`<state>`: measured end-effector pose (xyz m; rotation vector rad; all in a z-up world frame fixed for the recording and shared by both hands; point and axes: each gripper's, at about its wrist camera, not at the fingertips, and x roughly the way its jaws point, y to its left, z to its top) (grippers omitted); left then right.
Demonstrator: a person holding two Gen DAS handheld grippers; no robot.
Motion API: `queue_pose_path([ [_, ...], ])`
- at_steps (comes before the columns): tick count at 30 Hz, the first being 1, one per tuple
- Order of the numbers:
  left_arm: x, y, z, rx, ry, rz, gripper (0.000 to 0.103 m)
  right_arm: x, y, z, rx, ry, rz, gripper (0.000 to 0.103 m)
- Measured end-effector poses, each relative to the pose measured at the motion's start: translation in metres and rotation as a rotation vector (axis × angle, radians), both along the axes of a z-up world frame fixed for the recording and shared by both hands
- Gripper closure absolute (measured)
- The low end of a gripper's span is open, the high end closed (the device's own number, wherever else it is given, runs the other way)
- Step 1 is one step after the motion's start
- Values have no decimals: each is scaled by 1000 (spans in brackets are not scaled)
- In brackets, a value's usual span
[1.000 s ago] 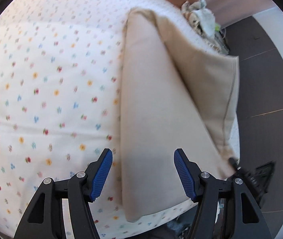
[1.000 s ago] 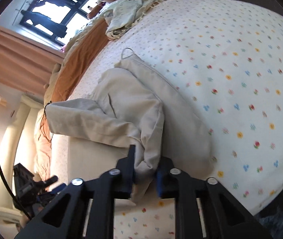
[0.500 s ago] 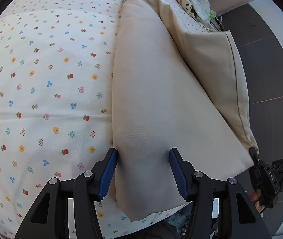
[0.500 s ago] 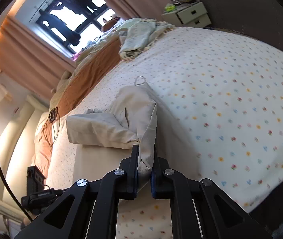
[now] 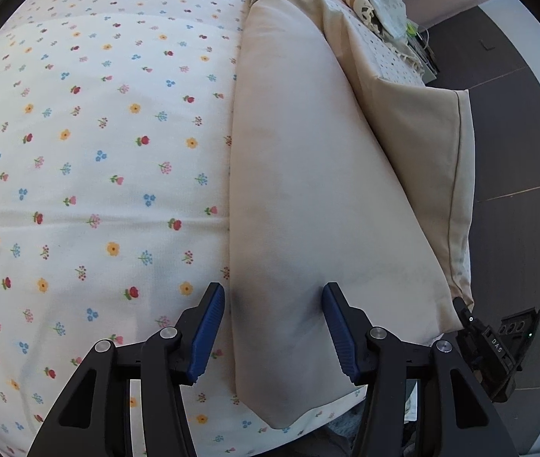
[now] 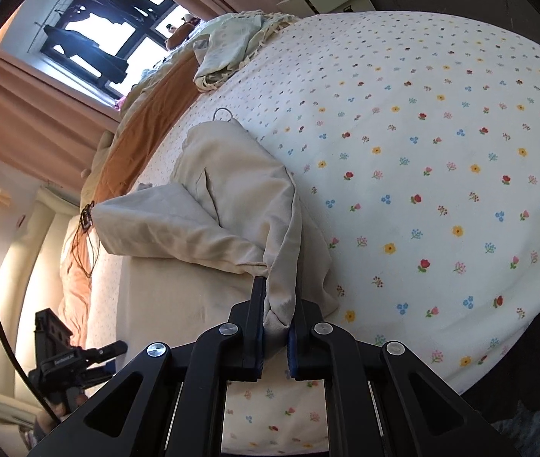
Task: Fold large clothes
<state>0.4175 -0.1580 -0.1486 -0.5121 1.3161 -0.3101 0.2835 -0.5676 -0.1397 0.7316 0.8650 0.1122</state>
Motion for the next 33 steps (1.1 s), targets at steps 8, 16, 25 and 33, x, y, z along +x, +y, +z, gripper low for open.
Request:
queue_pose_path([
  [8, -2, 10, 2, -23, 7, 18, 57, 7, 4, 1, -38, 32, 8, 91],
  [16, -6, 18, 13, -51, -32, 21, 57, -4, -8, 46, -227, -3, -78, 48],
  [25, -4, 42, 25, -74, -62, 37, 57, 49, 64, 80, -348, -95, 196, 48],
  [33, 1, 82, 24, -71, -56, 100, 57, 106, 135, 88, -454, -123, 406, 45],
])
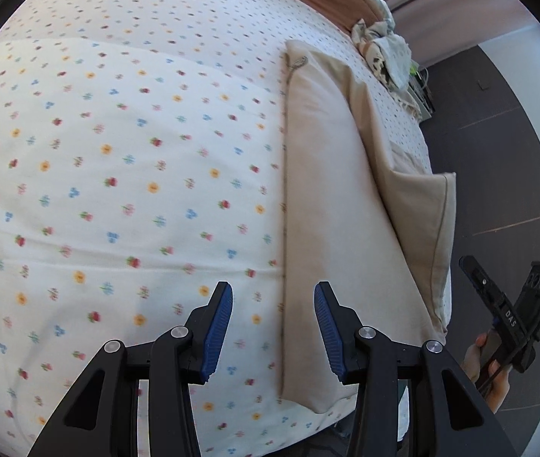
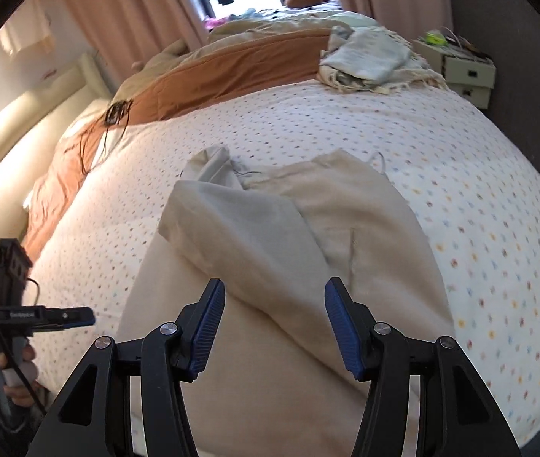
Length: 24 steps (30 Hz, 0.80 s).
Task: Fold large clothes
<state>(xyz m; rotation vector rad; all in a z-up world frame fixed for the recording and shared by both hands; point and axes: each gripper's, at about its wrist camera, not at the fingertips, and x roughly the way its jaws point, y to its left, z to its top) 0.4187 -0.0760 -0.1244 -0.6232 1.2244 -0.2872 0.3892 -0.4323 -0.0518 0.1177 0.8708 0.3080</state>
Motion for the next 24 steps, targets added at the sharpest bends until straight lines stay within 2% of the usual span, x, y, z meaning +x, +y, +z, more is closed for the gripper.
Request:
queue_pose_path([
  [1, 1, 5, 0, 1, 0, 6, 57, 6, 7, 0, -15, -4, 21, 39],
  [3, 2, 11, -1, 3, 1, 17, 57, 17, 20, -1, -21, -1, 57, 33],
  [8, 6, 24, -6, -1, 17, 45, 57, 36, 46, -5, -53, -3, 129, 33],
  [11, 8, 25, -9, -3, 23, 46, 57, 43, 54, -12, -37, 24, 181, 34],
  [12, 9, 24, -9, -3, 23, 45, 57, 46, 54, -14, -34, 34, 186, 51],
  [13, 10, 23, -10, -4, 25, 44, 57, 47, 52, -14, -39, 32, 180, 85],
  [14, 11, 22, -10, -5, 27, 42, 57, 49, 50, -13, -44, 37, 174, 95],
  [19, 22, 11, -10, 3, 32, 11, 57, 55, 14, 14, -1, -23, 85, 97],
  [24, 40, 3, 2, 20, 9, -2, 57, 70, -25, 29, 1, -36, -19, 98],
])
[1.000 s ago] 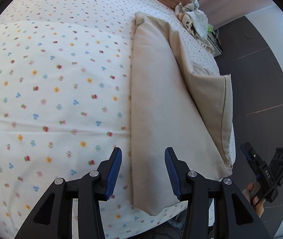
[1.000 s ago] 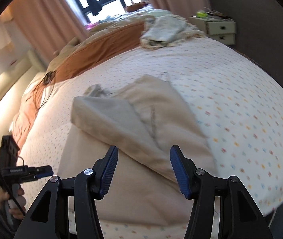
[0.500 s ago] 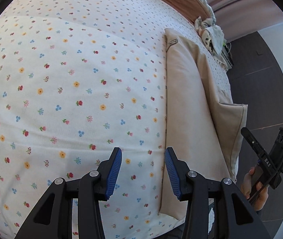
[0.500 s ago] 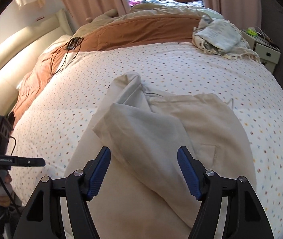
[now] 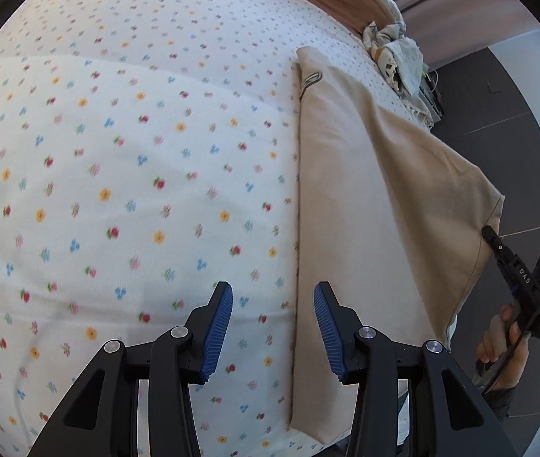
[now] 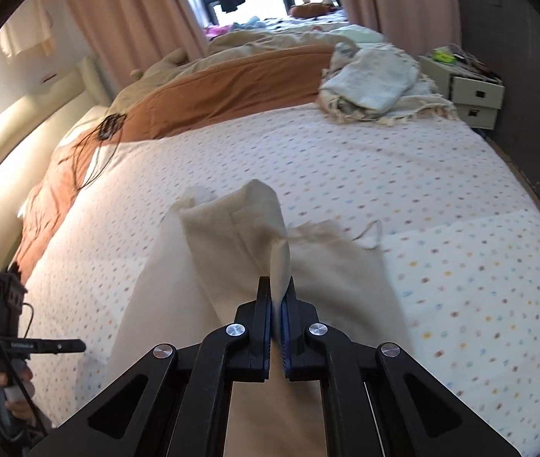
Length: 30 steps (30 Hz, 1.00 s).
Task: Fold large clothes
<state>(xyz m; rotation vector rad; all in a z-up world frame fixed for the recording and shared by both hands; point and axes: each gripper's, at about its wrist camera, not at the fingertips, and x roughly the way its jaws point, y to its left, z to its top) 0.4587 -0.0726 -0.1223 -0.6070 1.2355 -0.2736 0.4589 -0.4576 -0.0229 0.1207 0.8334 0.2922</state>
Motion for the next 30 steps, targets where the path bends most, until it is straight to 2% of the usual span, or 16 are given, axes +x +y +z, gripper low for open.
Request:
queue_pose_path([
  [5, 15, -8, 5, -5, -19, -12, 57, 22, -26, -8, -24, 20, -58, 98],
  [8, 21, -12, 1, -3, -11, -19, 57, 37, -39, -24, -50, 41, -113, 98],
  [11, 24, -15, -4, -6, 3, -26, 57, 54, -52, -45, -68, 104, -208, 96],
  [12, 24, -16, -5, -6, 6, -28, 57, 56, -56, -49, -64, 120, -231, 90],
  [14, 26, -19, -5, -7, 4, -34, 57, 55, -60, -52, -56, 138, -258, 67],
  [15, 26, -21, -4, -7, 2, -36, 57, 52, -61, -51, -41, 137, -254, 43],
  [16, 28, -23, -3, -7, -1, -38, 57, 50, -61, -48, -23, 130, -243, 26],
  [17, 29, -25, -2, -8, -3, -39, 57, 46, -61, -46, -13, 115, -233, 23],
  [20, 37, -33, 0, -11, -14, -43, 57, 45, -52, -43, -45, 113, -200, 22],
  [23, 46, -44, -1, 6, -20, -57, 57, 52, -45, -56, -76, 182, -173, 22],
  [27, 60, -56, -7, 18, -4, -73, 57, 69, -45, -84, -125, 286, -197, 22],
  [30, 72, -64, -11, 35, 0, -84, 57, 81, -52, -93, -91, 320, -219, 23],
])
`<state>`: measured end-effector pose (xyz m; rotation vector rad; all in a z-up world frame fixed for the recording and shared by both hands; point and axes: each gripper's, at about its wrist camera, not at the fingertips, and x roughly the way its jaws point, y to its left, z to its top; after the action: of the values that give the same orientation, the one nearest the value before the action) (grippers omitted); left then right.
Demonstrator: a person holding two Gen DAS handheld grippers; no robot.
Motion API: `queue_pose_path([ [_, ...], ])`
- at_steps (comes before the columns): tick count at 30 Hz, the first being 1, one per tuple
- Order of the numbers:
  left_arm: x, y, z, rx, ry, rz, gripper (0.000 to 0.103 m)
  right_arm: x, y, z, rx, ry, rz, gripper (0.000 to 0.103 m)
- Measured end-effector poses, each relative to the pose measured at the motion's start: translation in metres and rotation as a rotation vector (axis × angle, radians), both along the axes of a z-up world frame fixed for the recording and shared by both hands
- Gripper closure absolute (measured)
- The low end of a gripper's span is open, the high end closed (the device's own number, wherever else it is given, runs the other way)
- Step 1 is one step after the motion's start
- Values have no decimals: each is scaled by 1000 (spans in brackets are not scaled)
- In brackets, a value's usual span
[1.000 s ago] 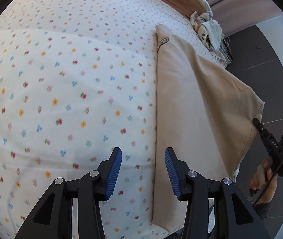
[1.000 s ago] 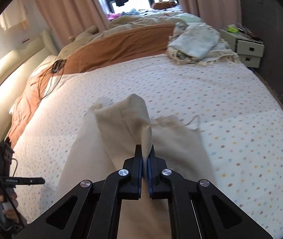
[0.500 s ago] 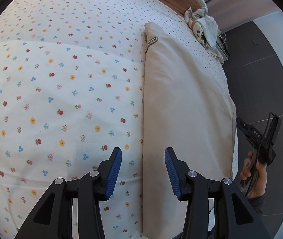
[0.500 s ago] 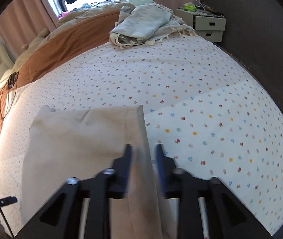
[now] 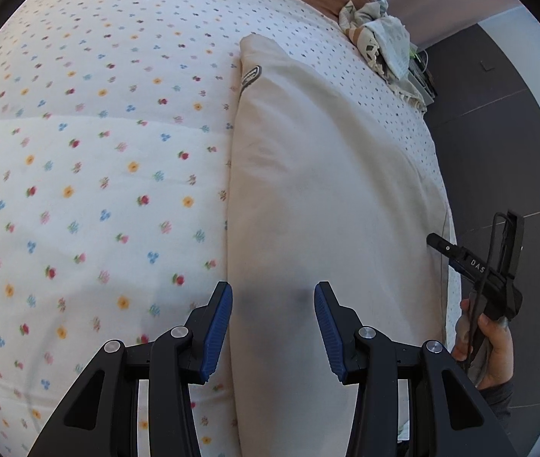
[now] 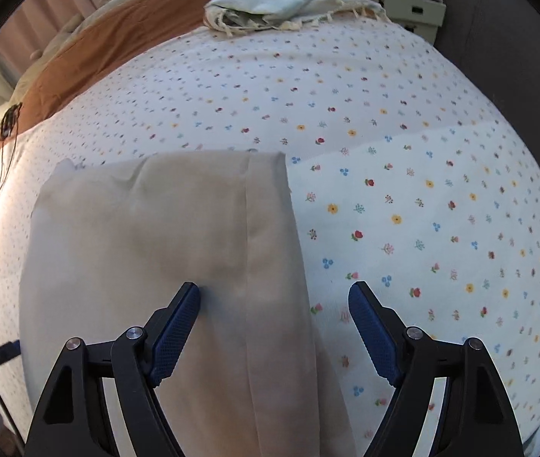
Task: Fold large clothes
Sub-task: 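Grasp the jacket bundle edge beside the logo patch with the left gripper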
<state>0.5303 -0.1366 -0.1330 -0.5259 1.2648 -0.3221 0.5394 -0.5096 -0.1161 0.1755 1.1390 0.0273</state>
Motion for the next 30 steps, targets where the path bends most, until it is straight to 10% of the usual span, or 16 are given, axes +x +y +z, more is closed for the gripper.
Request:
queue_pose_path([
  [12, 56, -10, -12, 64, -18, -3, 56, 45, -15, -12, 24, -7, -39, 41],
  [30, 58, -3, -16, 48, -46, -8, 56, 20, -60, -31, 472, 89, 92, 41],
])
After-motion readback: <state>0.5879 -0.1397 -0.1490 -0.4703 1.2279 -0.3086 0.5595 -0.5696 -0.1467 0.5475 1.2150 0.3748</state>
